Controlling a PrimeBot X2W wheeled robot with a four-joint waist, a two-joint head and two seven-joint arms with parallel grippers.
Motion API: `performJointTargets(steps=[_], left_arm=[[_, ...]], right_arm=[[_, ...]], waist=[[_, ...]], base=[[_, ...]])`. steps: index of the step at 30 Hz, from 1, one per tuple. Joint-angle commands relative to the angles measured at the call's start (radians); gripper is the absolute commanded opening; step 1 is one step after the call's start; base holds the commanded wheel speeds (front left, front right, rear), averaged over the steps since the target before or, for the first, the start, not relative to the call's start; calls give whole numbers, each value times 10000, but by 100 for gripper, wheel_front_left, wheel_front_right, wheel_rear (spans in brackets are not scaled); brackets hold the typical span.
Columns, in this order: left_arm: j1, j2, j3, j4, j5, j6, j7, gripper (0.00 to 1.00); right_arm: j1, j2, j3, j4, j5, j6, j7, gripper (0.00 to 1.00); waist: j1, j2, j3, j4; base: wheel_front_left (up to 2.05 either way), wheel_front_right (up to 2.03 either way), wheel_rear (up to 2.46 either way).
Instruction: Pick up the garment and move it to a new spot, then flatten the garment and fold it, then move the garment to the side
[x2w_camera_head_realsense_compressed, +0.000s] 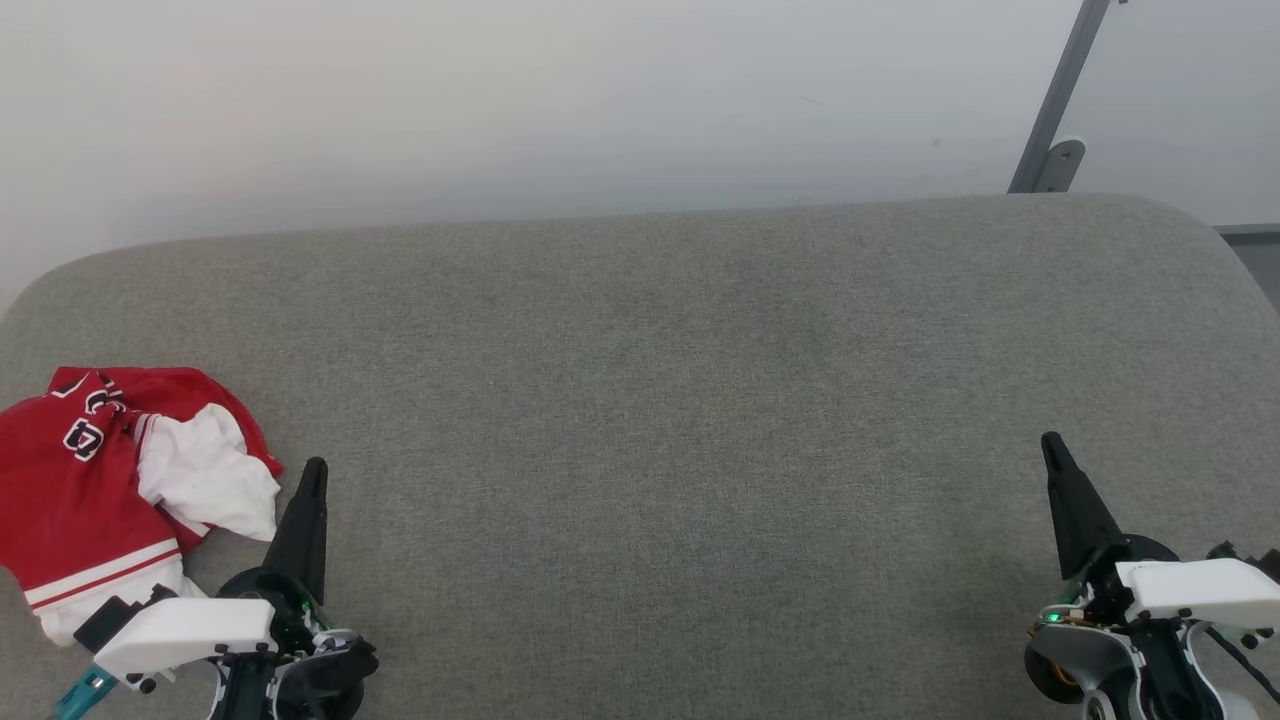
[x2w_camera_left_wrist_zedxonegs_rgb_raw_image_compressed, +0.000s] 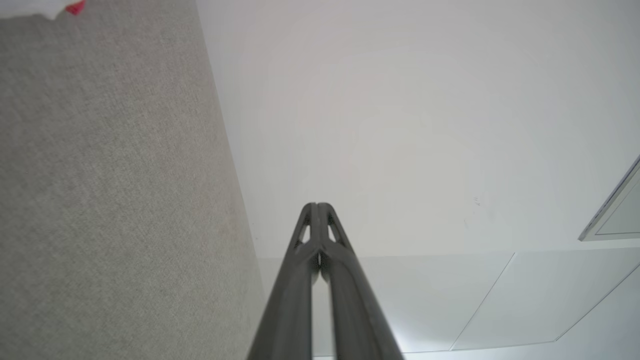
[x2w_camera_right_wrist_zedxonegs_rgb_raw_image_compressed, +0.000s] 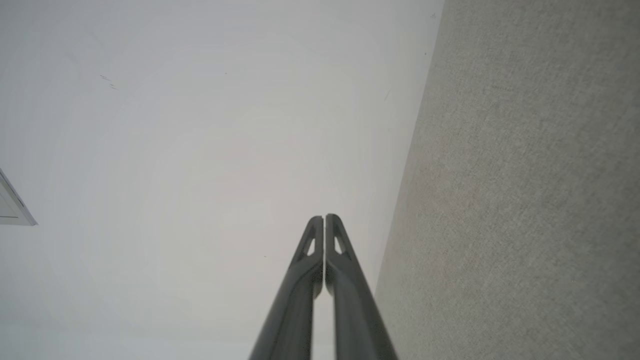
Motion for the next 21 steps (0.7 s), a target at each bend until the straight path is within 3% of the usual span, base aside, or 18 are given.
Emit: performJointTargets(steps=[1, 13, 14, 21], left_arm=[[-121, 18, -3, -36, -32, -59, 27, 0], [-121, 18, -2, -36, -32, -59, 27, 0], [17, -4, 1, 28, -1, 2, -3, 100], [359, -79, -95, 57, 48, 103, -155, 100]], right_arm=[[-42, 12, 1, -25, 42, -3, 20, 0], [-42, 12, 2, -25, 42, -3, 20, 0], [14, 2, 5, 30, -3, 0, -3, 100], [281, 20, 209, 207, -303, -2, -229, 100]], waist=[[0, 0, 0, 0], [0, 0, 0, 0], [0, 0, 0, 0], [0, 0, -5, -1]], base=[[0, 0, 0], [0, 0, 0], [0, 0, 0], [0, 0, 0]])
